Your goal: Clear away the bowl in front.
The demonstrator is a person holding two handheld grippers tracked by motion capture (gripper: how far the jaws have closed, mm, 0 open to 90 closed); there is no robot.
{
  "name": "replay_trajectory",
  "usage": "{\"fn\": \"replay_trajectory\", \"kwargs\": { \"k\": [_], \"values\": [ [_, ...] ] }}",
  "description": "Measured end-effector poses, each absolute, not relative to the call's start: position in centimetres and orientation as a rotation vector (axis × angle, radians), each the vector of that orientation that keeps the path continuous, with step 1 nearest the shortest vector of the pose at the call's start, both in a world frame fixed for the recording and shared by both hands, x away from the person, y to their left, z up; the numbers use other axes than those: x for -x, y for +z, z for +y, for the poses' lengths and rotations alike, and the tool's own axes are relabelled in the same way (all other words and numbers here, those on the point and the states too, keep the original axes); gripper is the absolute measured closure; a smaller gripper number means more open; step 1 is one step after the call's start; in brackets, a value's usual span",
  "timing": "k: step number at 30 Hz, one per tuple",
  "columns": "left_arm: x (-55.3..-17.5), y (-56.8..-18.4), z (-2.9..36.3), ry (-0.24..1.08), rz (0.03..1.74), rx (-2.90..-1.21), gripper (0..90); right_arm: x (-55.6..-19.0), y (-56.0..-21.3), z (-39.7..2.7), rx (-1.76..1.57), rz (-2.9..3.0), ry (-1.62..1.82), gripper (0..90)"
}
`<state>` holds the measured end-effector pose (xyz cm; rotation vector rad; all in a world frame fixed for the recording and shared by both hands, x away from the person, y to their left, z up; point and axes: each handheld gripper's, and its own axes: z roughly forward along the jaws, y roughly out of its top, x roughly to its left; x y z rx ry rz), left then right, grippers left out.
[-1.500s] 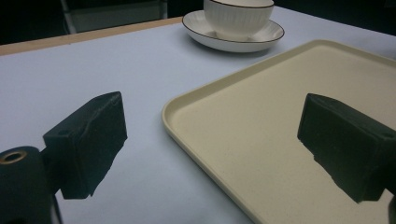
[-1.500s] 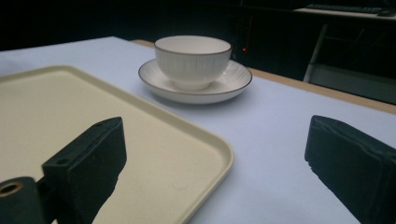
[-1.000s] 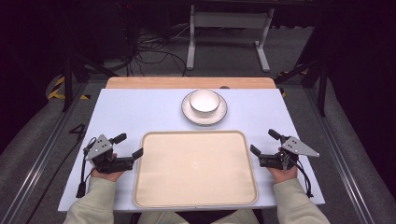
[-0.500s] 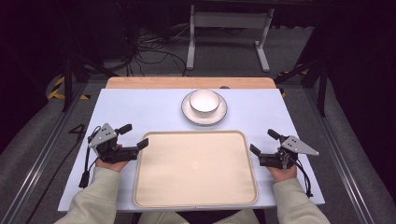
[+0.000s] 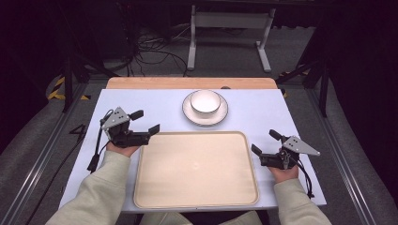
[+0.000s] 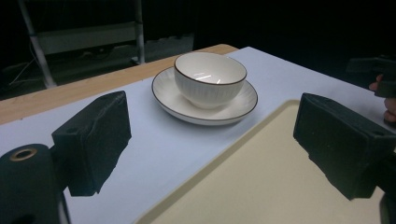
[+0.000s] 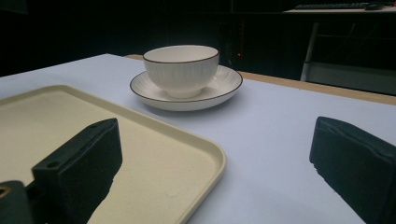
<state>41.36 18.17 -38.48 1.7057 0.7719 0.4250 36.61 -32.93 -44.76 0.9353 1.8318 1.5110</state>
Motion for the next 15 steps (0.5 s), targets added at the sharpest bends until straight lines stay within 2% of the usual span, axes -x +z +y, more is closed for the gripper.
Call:
{"fn": "replay_trajectory", "kwargs": {
  "k": [9,15],
  "values": [
    [-43.7,-37.0,15.9,0.445,0.749,-1.729,14.2,-36.6,-44.8,-32.9,-0.939,1.834,1.514,2.7],
    [-45.6,-36.7,15.1,0.429,0.793,-1.721,16.2,-36.6,-44.8,-32.9,-0.941,1.834,1.52,2.8]
  ]
}}
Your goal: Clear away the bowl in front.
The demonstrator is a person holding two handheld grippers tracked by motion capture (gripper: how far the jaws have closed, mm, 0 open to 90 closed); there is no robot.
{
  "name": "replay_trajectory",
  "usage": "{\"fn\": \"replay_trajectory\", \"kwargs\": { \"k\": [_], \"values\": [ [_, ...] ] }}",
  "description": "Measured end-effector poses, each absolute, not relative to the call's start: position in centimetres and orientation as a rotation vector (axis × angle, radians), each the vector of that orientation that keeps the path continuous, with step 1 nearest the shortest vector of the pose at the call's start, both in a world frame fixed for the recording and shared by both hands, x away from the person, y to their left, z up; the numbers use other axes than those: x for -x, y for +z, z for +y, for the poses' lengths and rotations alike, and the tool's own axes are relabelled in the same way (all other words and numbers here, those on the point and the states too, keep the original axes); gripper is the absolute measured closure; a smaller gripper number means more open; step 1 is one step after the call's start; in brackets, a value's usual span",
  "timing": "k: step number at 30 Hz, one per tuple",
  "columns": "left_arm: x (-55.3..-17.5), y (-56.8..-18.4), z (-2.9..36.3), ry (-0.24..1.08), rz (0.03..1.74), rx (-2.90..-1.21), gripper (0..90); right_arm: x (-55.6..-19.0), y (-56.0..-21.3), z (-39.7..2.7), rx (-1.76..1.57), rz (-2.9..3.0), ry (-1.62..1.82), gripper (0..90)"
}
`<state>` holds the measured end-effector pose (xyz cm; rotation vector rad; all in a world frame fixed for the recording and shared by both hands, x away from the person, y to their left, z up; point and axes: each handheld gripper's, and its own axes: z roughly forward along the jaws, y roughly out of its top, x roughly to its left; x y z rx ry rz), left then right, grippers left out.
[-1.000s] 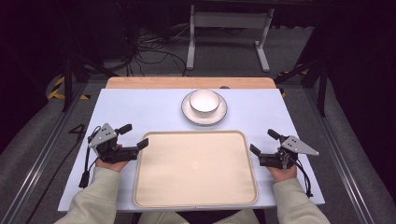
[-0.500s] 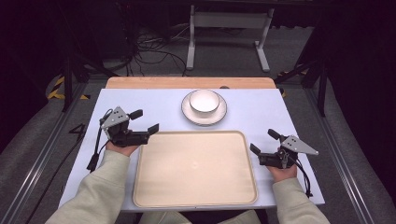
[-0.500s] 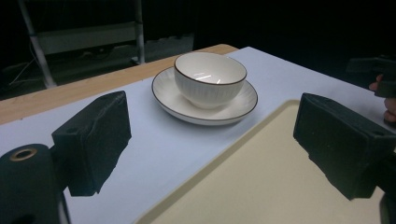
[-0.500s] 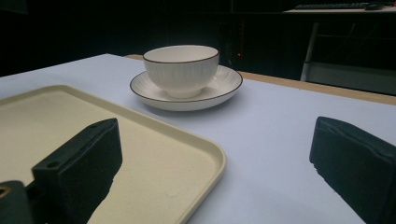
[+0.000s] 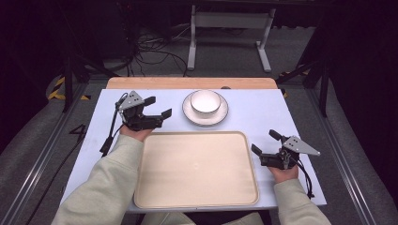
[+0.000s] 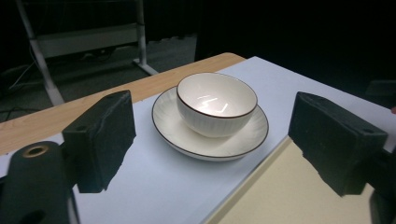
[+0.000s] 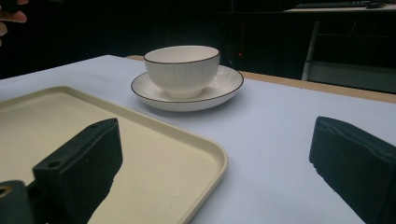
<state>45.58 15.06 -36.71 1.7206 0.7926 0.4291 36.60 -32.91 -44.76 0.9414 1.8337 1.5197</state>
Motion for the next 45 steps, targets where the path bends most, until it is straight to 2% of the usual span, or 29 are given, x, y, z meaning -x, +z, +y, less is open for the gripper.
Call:
{"fn": "replay_trajectory", "kwargs": {
  "k": [8,10,15,23,32,45],
  "values": [
    [-48.3,-36.2,14.2,0.404,0.861,-1.685,16.5,-36.7,-44.8,-32.8,-0.951,1.841,1.509,3.3],
    [-48.9,-36.2,13.9,0.438,0.9,-1.706,16.8,-36.6,-44.8,-32.8,-0.949,1.843,1.508,3.4],
    [-50.3,-36.3,13.0,0.412,0.934,-1.732,15.4,-36.7,-44.8,-32.8,-0.953,1.846,1.5,3.8],
    [-51.4,-36.0,11.5,0.388,0.947,-1.739,13.9,-36.7,-44.9,-32.6,-0.95,1.855,1.496,4.5],
    [-52.8,-35.6,9.4,0.425,0.969,-1.799,14.4,-36.7,-44.9,-32.4,-0.95,1.859,1.477,5.0],
    [-54.3,-36.1,6.9,0.453,1.022,-1.849,18.8,-36.6,-44.8,-32.3,-0.935,1.869,1.48,5.3]
  ]
}}
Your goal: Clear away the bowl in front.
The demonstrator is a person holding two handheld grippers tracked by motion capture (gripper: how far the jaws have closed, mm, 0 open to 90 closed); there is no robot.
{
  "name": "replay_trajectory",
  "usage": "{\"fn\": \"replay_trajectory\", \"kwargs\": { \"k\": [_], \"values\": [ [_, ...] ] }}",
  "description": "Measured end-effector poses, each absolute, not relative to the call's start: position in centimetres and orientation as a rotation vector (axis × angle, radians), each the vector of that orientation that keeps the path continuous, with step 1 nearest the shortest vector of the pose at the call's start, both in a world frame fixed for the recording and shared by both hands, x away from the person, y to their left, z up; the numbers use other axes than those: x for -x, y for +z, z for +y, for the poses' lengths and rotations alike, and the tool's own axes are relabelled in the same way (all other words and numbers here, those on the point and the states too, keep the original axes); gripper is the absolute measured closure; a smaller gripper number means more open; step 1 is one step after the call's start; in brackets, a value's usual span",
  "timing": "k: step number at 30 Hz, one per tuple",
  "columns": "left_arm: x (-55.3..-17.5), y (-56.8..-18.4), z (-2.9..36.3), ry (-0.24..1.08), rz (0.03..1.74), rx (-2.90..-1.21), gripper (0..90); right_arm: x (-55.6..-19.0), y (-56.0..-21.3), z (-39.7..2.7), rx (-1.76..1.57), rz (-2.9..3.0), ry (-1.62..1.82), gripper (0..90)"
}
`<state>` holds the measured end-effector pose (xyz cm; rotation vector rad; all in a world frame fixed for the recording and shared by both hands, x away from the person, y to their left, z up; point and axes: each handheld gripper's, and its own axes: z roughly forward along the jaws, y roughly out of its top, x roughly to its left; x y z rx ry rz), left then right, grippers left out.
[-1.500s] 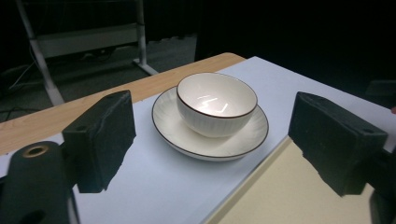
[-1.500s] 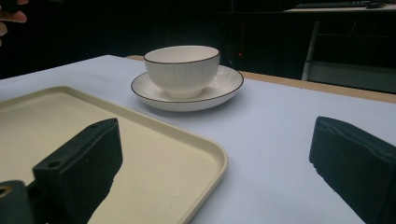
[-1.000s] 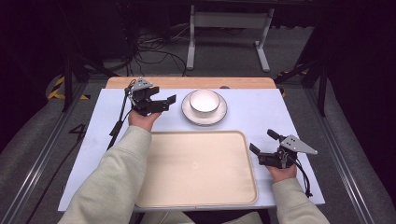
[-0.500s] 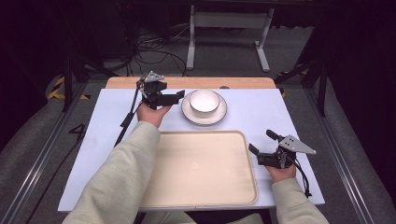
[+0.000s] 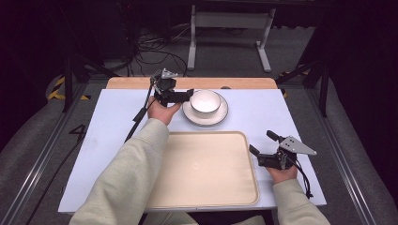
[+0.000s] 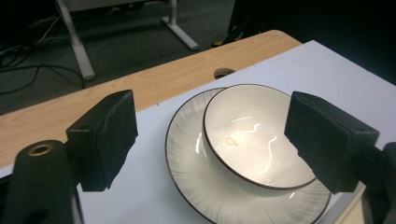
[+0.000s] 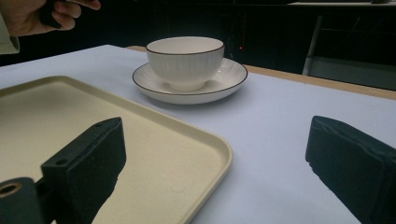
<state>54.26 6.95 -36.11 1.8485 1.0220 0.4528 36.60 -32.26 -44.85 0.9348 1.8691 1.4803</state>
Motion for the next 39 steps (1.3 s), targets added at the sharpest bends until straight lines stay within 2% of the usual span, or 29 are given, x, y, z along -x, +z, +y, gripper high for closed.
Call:
{"fn": "replay_trajectory", "kwargs": {
  "k": [9,12,24,30,39],
  "values": [
    [-55.4,-37.5,5.7,0.503,1.058,-1.908,22.9,-36.6,-44.9,-32.2,-0.926,1.877,1.493,5.4],
    [-55.8,-38.1,5.1,0.487,1.074,-1.911,27.9,-36.6,-44.8,-32.2,-0.918,1.879,1.5,5.4],
    [-56.3,-39.8,3.4,0.373,1.102,-1.974,30.1,-36.5,-44.8,-32.2,-0.915,1.88,1.507,5.4],
    [-56.5,-40.2,3.0,0.352,1.114,-1.999,35.8,-36.5,-44.8,-32.2,-0.915,1.884,1.507,5.5],
    [-57.3,-41.4,2.8,0.292,1.23,-2.03,43.0,-36.5,-44.8,-32.2,-0.92,1.885,1.518,5.5]
  ]
}}
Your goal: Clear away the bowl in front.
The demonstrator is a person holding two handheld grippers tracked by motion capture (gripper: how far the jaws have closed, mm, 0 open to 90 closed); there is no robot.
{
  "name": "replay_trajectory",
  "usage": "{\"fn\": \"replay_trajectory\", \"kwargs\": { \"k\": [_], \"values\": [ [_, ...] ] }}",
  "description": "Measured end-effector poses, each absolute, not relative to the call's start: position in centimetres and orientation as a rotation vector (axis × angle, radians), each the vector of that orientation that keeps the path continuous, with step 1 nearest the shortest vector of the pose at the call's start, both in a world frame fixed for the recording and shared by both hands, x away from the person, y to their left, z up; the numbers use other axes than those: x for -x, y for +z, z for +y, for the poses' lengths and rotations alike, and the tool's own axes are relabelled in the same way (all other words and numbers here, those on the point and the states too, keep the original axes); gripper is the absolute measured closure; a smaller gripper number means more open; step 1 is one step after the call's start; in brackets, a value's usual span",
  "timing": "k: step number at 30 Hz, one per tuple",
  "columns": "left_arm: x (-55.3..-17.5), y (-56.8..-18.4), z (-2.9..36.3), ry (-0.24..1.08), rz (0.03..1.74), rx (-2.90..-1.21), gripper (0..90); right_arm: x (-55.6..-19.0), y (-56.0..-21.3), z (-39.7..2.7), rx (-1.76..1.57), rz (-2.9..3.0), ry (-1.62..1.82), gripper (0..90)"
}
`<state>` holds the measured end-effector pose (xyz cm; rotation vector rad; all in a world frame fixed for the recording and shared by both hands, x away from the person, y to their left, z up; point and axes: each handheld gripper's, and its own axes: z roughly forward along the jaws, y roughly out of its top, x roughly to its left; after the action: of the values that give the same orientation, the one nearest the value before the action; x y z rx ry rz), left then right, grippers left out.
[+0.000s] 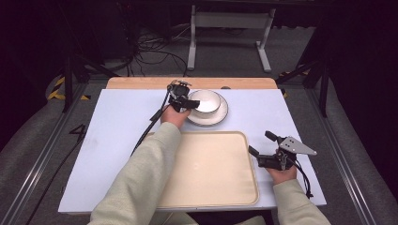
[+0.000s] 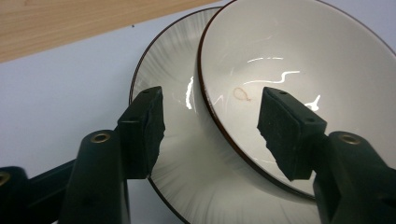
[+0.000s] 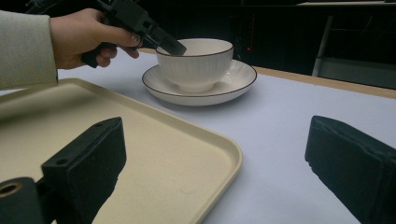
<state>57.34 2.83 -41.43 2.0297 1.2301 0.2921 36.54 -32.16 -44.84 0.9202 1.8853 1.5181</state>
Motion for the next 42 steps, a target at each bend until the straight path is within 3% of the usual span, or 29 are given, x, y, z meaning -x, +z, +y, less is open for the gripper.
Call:
{"fn": "replay_trajectory", "kwargs": {
  "k": [5,10,12,25,42],
  "values": [
    [-57.5,-41.4,2.6,0.281,1.271,-2.034,46.5,-36.6,-44.8,-32.2,-0.932,1.887,1.528,5.8],
    [-57.4,-41.5,1.9,0.289,1.265,-2.052,55.6,-36.6,-44.9,-32.2,-0.927,1.89,1.532,6.1],
    [-57.4,-41.4,1.7,0.28,1.292,-2.049,64.0,-36.6,-44.9,-32.2,-0.933,1.89,1.538,6.4],
    [-57.6,-41.2,0.8,0.328,1.357,-2.04,81.6,-36.6,-44.9,-32.2,-0.935,1.895,1.545,6.9],
    [-57.1,-39.5,0.1,0.363,1.277,-2.067,81.1,-36.6,-44.9,-32.1,-0.928,1.903,1.541,7.2]
  ]
}}
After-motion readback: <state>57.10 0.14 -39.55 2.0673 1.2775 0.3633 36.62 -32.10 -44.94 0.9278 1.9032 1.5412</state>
